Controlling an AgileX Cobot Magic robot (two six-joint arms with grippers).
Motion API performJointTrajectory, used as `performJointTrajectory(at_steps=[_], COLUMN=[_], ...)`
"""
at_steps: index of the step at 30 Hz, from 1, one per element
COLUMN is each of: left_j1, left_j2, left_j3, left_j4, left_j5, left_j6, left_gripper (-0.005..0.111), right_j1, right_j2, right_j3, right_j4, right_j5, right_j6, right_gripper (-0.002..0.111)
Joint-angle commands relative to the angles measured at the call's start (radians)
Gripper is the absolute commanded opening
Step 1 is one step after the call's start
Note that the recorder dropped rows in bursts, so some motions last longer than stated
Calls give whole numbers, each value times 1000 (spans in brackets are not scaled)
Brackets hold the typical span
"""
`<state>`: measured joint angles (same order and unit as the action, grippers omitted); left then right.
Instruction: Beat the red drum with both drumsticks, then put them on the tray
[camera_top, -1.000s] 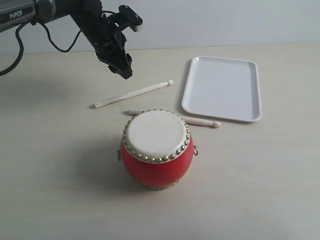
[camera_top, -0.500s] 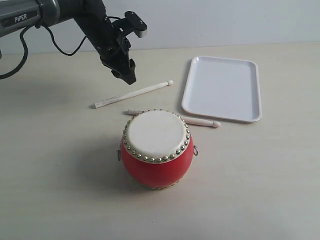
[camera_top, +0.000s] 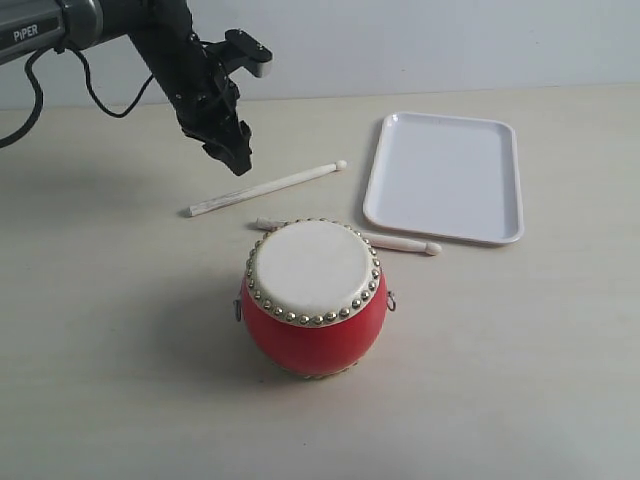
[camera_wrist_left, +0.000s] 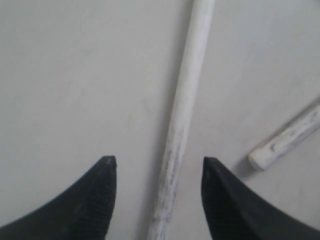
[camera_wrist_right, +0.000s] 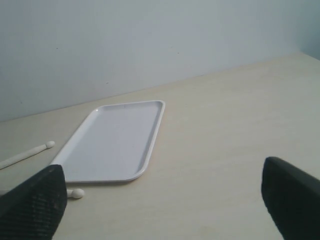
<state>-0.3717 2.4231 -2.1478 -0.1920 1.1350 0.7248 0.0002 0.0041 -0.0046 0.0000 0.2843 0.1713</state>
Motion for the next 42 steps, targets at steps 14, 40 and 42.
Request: performJointTrajectory(at_steps=[14,40,42], left_j1=[3,3,3], left_j2=[16,80,86], left_j3=[-6,-6,-6], left_j4=[8,50,50], left_j5=[-8,29,29], left_j6=[43,53,56], left_gripper=[51,51,51], right_j1=[-5,-5,-5], right_j2=[-4,-4,-4], right_j3=[5,5,5], right_j4=[0,0,0], right_j5=[-2,-2,-2], right_j6=[-1,-1,-1], right_gripper=[105,105,105])
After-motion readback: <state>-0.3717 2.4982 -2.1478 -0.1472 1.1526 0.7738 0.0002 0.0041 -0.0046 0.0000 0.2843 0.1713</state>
